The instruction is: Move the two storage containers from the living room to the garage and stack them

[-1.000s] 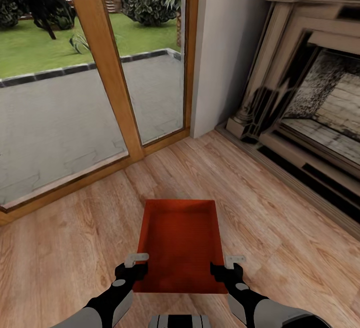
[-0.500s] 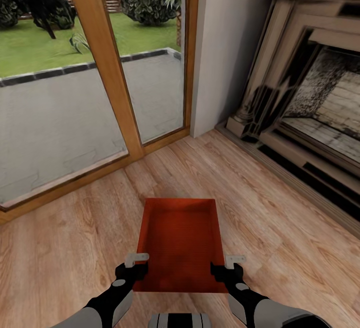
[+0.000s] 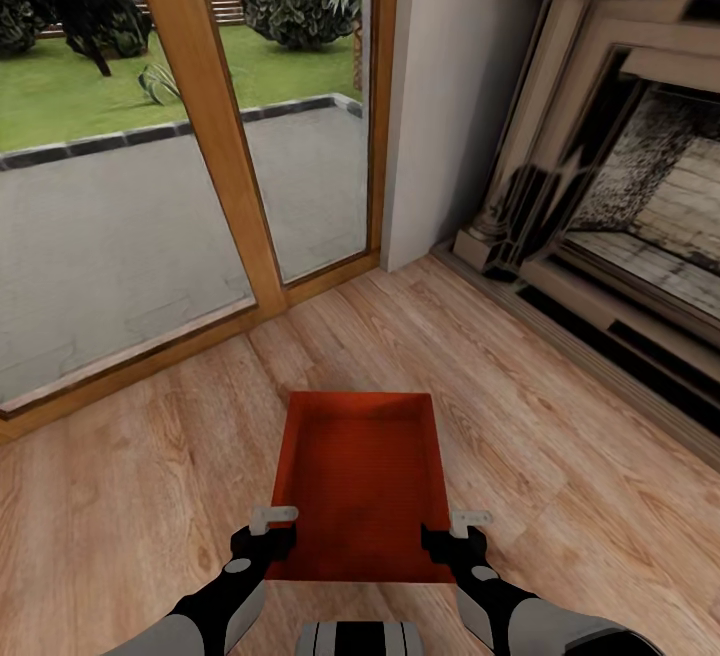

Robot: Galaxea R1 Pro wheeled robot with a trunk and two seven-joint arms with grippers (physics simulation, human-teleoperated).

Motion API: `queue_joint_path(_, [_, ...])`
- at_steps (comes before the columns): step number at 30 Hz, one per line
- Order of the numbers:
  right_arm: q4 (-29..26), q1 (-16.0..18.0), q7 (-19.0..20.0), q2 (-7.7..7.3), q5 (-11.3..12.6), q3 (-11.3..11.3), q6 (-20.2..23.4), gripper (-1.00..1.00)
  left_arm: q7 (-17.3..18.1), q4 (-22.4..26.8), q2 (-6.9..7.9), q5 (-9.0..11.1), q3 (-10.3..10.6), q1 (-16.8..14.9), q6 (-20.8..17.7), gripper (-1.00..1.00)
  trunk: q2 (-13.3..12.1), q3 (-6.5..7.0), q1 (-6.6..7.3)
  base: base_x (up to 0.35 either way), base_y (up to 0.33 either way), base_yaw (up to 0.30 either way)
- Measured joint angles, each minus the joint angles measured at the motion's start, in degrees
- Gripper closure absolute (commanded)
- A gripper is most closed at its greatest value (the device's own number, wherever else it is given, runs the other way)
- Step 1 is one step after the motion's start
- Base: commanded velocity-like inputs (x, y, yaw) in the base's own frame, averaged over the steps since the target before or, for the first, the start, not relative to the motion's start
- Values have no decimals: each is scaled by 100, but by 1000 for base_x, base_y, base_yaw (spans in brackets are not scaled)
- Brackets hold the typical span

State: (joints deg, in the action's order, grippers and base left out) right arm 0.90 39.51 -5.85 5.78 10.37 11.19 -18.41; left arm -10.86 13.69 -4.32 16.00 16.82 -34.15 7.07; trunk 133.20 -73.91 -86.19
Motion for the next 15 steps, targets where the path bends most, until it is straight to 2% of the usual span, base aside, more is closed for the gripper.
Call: queue_joint_path(15, [-1, 0, 0, 1, 6, 0, 4, -100, -10, -3, 0, 0, 6, 0, 0, -100, 0, 0, 0, 0, 0, 0])
